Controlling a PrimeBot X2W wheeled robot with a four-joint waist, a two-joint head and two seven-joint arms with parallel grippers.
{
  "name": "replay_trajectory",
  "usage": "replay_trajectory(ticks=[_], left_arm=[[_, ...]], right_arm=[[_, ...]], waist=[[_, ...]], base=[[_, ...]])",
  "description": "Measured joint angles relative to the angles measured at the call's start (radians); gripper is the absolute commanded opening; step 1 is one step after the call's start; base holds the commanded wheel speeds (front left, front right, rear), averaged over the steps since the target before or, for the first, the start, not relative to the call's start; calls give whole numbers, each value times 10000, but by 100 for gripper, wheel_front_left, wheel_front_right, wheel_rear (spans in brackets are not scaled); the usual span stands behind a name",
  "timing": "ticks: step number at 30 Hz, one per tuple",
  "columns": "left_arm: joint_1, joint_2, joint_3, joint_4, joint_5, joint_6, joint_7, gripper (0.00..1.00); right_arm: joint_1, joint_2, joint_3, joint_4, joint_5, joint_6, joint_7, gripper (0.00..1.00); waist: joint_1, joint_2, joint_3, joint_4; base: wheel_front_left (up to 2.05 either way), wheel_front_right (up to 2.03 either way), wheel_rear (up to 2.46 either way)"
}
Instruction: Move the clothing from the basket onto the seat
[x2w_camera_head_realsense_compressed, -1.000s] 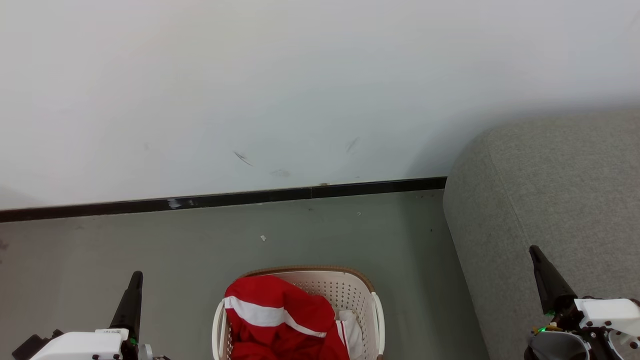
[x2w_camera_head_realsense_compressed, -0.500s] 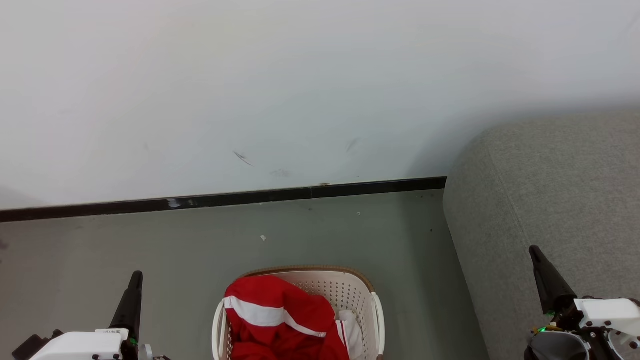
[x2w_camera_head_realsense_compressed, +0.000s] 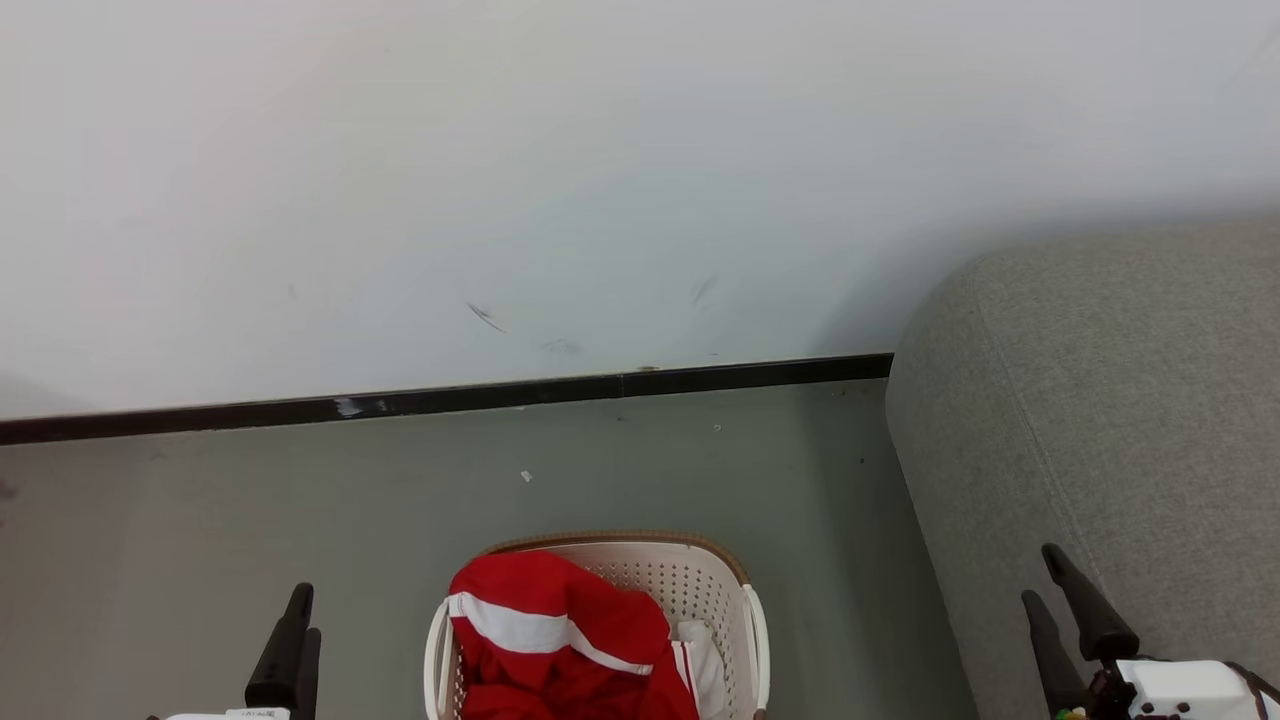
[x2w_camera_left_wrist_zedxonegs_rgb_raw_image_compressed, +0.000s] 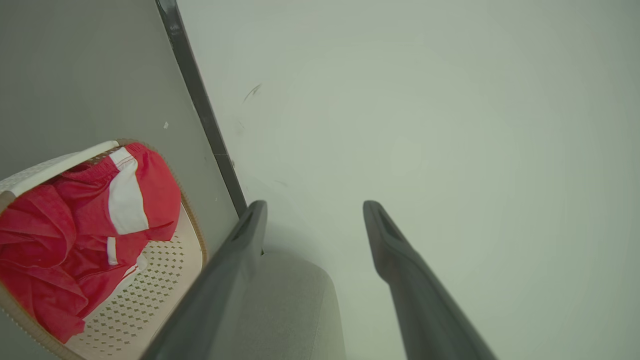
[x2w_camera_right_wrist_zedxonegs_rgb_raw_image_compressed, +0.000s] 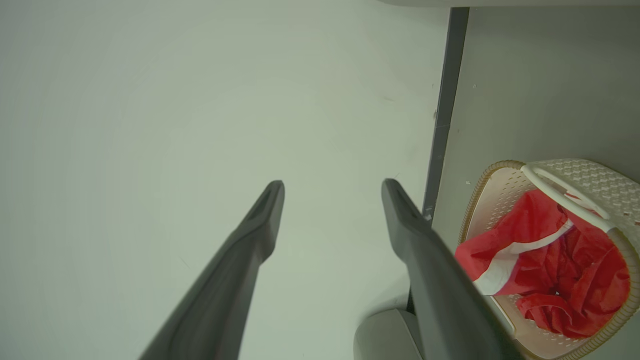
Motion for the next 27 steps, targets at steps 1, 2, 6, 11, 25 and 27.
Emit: replay_trajectory(ticks=[1, 2, 6, 11, 25, 27], left_arm=[[2, 2, -23, -6, 8, 0, -12, 100], [1, 6, -46, -17, 25, 0, -54, 100], [1, 15, -171, -44, 184, 0, -182, 100], [1, 27, -349, -88, 433, 0, -368, 100], [-5, 201, -844, -257, 1939, 0, -890, 100], [-20, 303, -909, -299, 2320, 40, -965, 100]], right_arm=[[-1, -2, 6, 8, -10, 0, -4, 100], [-14, -8, 6, -13, -23, 2, -38, 100], [-17, -8, 63, -48, -249, 2, -161, 100], [-15, -4, 115, -132, -640, 2, -268, 100], [-13, 52, 123, -353, -2349, 2, -617, 100], [-13, 52, 142, -408, -2778, 2, -690, 100]], waist=[[0, 0, 1, -1], [0, 0, 1, -1], [0, 0, 3, -1], [0, 0, -3, 4], [54, 0, -61, 55], [66, 0, -73, 64]], base=[[0, 0, 0], [0, 0, 0], [0, 0, 0], [0, 0, 0], [0, 0, 0], [0, 0, 0]])
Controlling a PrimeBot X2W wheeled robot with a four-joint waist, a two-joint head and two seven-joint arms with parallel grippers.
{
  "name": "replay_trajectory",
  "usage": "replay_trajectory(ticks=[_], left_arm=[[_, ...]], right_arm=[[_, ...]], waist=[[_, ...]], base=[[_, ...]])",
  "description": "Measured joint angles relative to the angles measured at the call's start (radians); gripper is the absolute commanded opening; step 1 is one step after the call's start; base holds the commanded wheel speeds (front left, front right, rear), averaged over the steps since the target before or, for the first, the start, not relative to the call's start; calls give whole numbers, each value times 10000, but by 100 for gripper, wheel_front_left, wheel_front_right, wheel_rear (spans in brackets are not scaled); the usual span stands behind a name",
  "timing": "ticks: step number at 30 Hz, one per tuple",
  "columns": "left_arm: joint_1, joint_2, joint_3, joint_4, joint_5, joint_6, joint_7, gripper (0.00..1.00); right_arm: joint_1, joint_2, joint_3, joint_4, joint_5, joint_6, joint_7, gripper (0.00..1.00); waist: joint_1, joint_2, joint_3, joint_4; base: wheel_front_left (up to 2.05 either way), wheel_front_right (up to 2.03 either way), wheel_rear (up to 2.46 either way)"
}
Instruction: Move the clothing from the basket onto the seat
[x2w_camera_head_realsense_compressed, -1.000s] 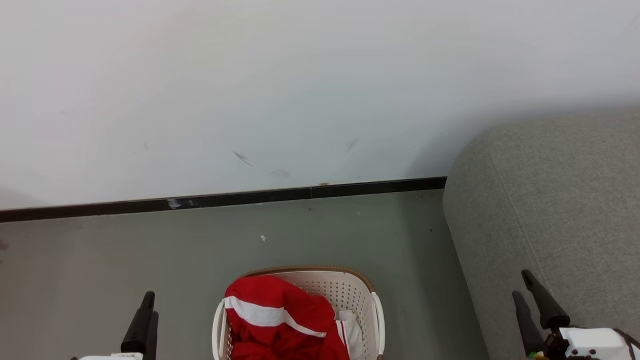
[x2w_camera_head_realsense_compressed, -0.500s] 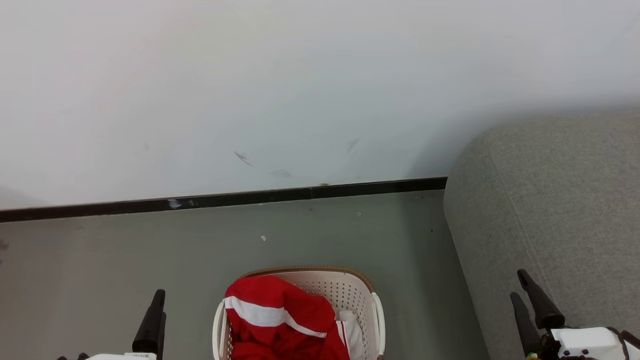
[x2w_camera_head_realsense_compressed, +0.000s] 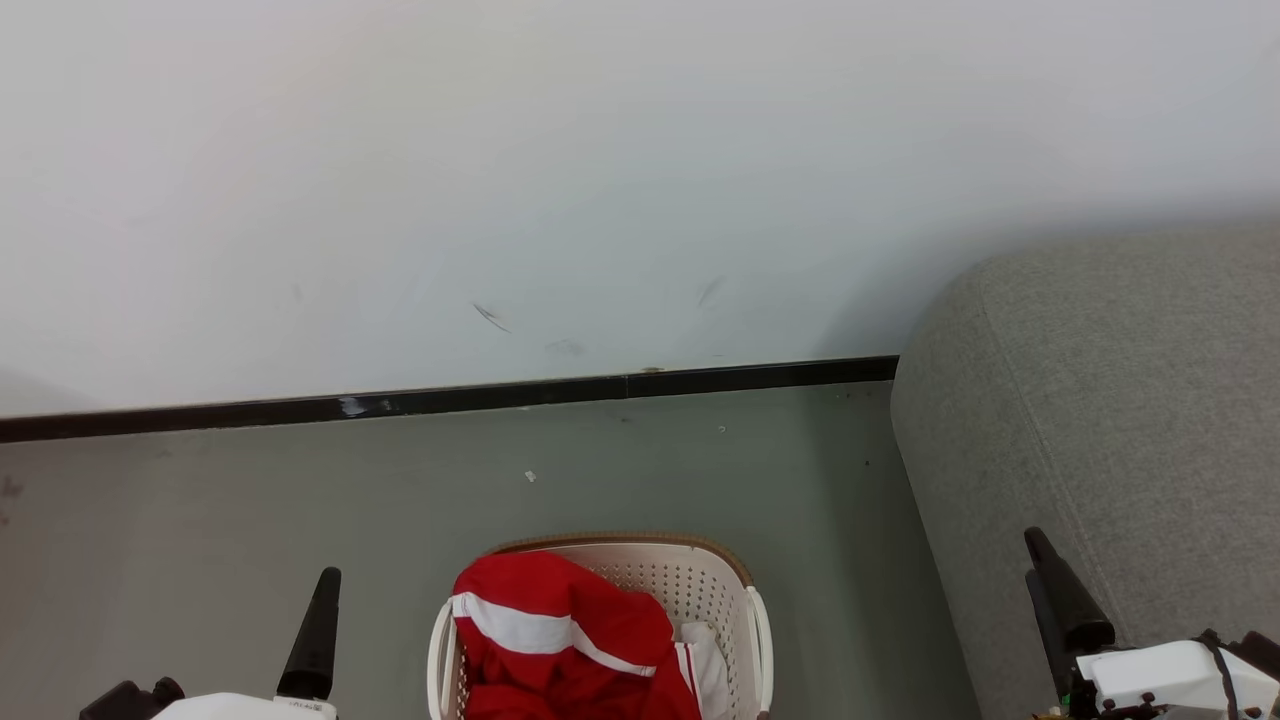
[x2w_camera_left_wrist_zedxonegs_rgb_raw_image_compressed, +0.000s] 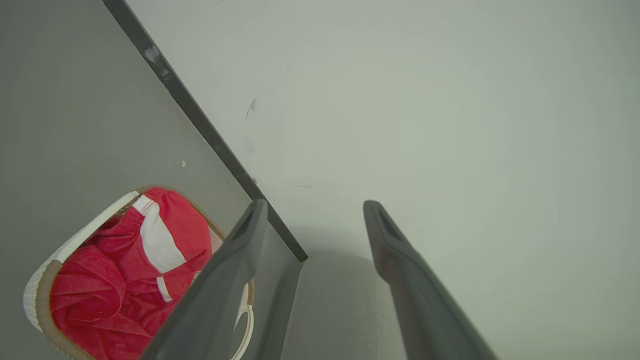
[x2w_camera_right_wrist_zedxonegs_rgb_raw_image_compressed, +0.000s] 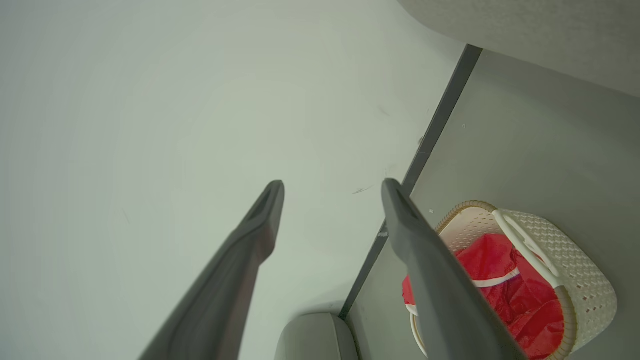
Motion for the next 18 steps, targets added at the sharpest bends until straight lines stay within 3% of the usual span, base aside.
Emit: replay_trajectory(ticks=[9, 18], left_arm=[[-47, 222, -219, -454, 1987, 261, -301, 100], [-57, 395, -683, -932, 4243, 790, -654, 100]], right_arm=[[0, -4, 128, -293, -1996, 0, -232, 100], [13, 4, 263, -556, -4406, 2, -474, 100]], waist=[[22, 0, -39, 47], [7, 0, -45, 106]], base=[[0, 0, 0], [0, 0, 0]])
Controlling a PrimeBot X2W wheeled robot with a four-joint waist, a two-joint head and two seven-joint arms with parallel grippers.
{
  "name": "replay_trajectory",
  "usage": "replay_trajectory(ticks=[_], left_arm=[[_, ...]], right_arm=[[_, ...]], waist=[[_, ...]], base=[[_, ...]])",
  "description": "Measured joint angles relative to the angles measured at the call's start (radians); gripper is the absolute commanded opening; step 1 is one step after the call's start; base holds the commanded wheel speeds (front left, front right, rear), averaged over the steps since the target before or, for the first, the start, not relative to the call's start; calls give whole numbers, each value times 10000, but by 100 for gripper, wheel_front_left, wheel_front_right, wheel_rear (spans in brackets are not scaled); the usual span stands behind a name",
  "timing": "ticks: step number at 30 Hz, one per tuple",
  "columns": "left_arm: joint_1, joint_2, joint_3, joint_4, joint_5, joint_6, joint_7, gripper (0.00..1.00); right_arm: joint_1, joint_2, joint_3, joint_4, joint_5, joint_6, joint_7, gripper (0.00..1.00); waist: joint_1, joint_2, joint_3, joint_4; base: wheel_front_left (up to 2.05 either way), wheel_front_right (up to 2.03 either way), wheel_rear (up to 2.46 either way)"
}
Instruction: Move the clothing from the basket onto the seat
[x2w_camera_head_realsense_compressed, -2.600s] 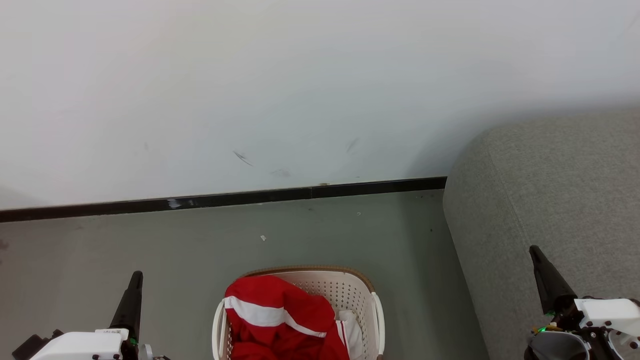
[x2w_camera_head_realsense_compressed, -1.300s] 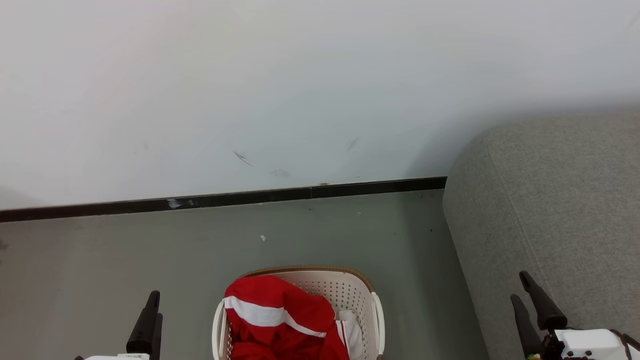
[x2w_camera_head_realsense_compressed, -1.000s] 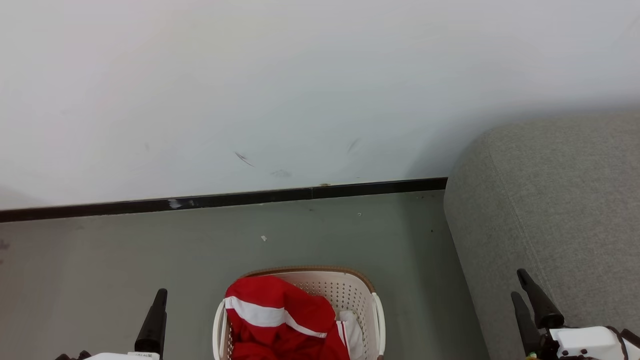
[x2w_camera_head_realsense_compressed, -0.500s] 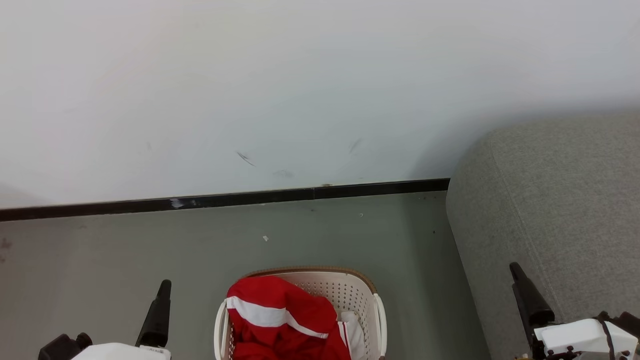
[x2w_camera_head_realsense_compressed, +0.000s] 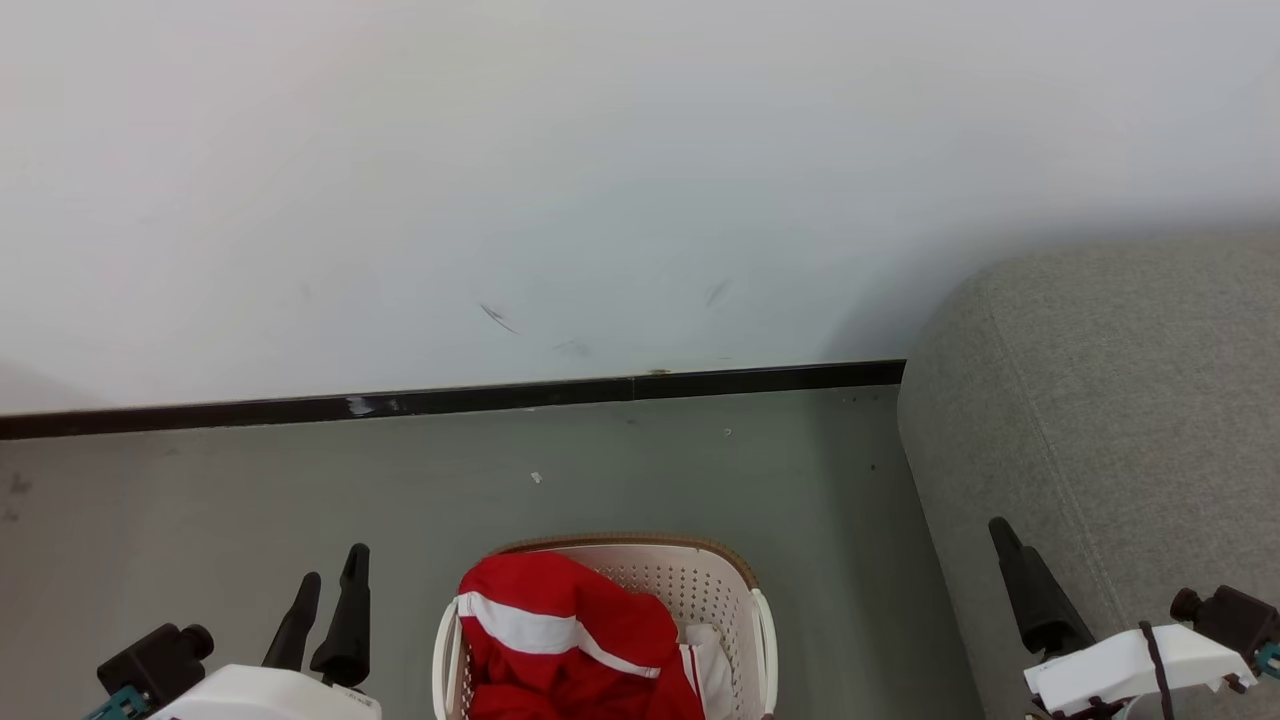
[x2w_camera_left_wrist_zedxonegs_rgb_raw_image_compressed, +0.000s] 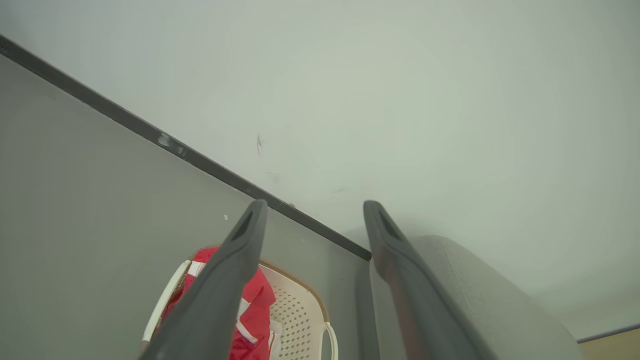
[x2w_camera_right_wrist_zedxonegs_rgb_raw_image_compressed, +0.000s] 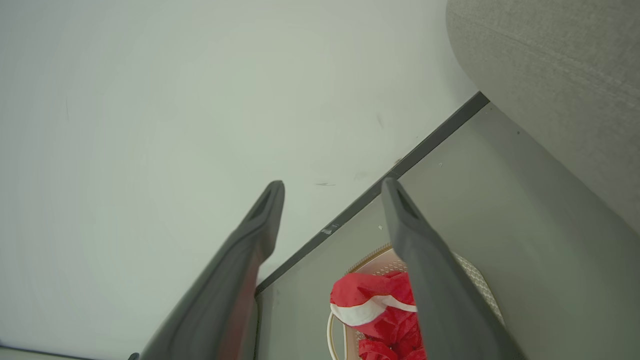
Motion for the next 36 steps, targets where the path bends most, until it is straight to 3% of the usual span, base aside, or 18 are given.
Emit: replay_trajectory(ticks=[14, 36], left_arm=[[19, 167, -570, -295, 2654, 855, -500, 100], [259, 111, -1267, -407, 5473, 1590, -1235, 100]], right_arm=[[218, 148, 173, -180, -2809, 4, -372, 100], [435, 280, 278, -240, -6328, 10, -953, 100]], waist=[[-55, 0, 32, 78], [-67, 0, -15, 168]], base=[[0, 0, 0], [0, 0, 0]])
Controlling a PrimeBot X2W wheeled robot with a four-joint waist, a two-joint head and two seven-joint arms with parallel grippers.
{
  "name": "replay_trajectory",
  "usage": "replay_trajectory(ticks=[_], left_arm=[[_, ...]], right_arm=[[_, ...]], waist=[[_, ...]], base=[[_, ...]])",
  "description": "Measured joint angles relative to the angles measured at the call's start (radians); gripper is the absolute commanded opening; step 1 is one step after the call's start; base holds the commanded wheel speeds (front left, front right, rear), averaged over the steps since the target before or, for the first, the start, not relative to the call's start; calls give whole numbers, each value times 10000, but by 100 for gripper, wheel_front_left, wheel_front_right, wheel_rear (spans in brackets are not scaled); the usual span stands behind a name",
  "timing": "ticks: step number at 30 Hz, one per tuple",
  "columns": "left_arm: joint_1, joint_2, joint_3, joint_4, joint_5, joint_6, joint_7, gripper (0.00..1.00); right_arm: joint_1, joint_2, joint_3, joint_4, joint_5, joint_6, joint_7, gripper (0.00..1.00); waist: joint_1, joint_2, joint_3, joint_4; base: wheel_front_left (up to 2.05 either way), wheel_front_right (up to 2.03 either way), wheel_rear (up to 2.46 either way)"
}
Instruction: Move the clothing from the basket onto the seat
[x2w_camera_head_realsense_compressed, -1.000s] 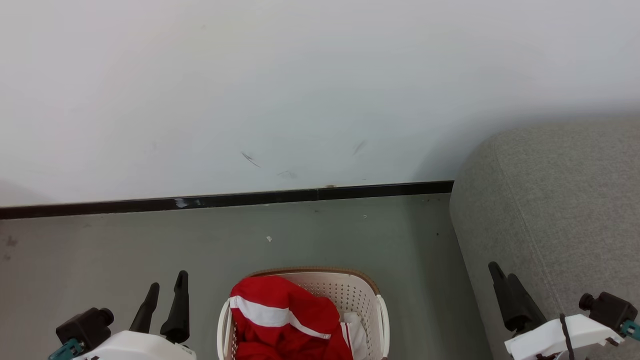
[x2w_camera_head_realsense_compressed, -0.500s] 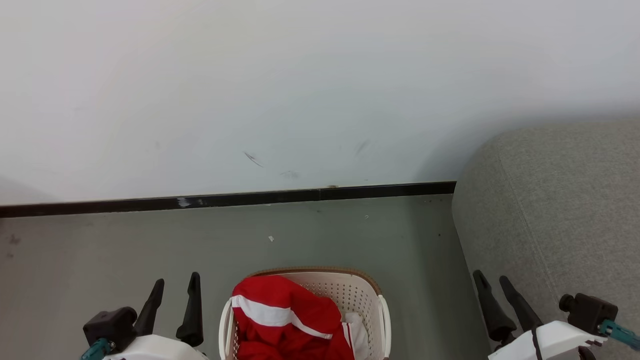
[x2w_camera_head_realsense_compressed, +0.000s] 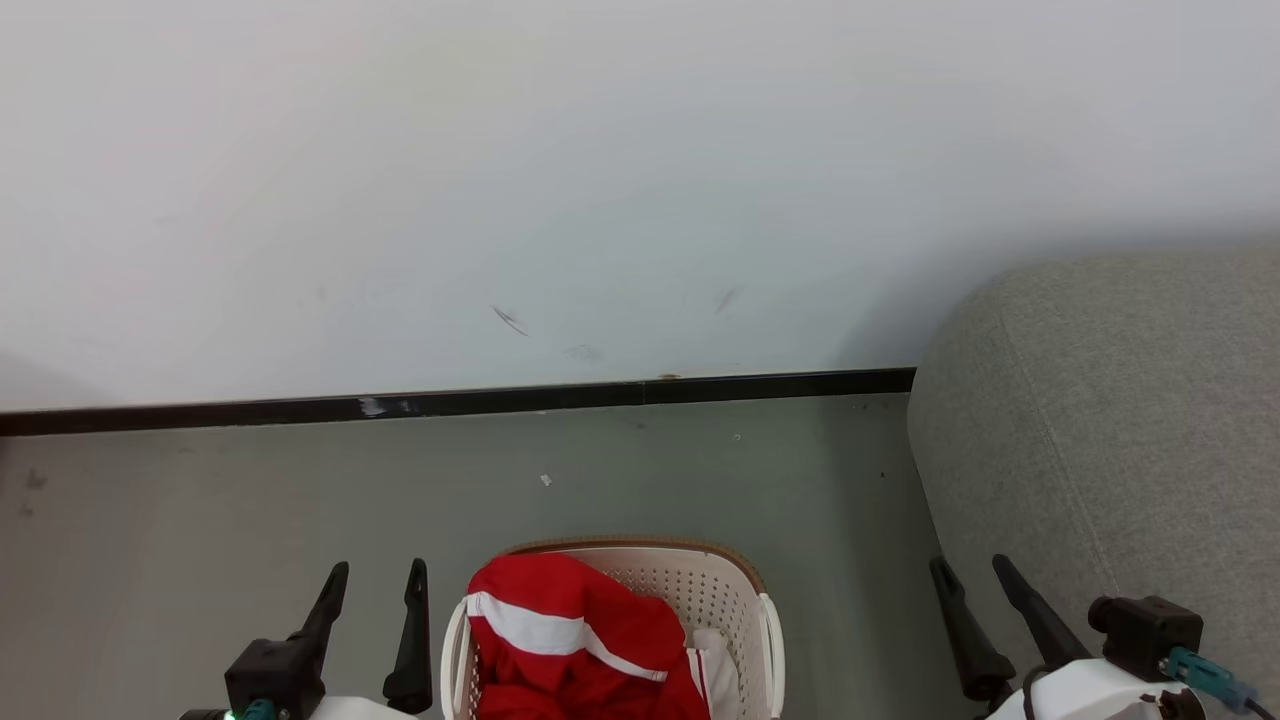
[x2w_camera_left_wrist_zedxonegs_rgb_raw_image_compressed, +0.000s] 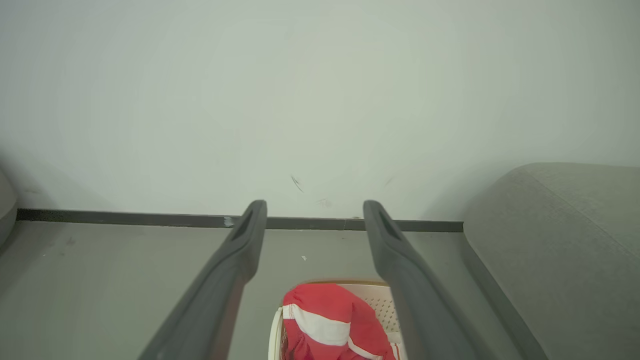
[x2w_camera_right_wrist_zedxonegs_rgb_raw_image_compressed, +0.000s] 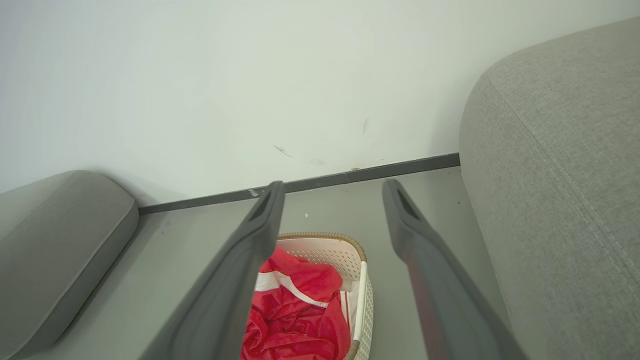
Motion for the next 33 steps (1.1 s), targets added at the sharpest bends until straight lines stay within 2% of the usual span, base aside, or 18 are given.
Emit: replay_trajectory(ticks=[20, 33], left_arm=[[190, 29, -502, 17, 2621, 539, -675, 100], [191, -113, -332, 347, 2290, 522, -681, 100]], right_arm=[[208, 134, 272, -297, -2876, 4, -523, 100], [210, 136, 221, -328, -2917, 4, -523, 100]], waist=[[-1, 0, -141, 72], [-2, 0, -126, 54]], base=[[0, 0, 0], [0, 0, 0]])
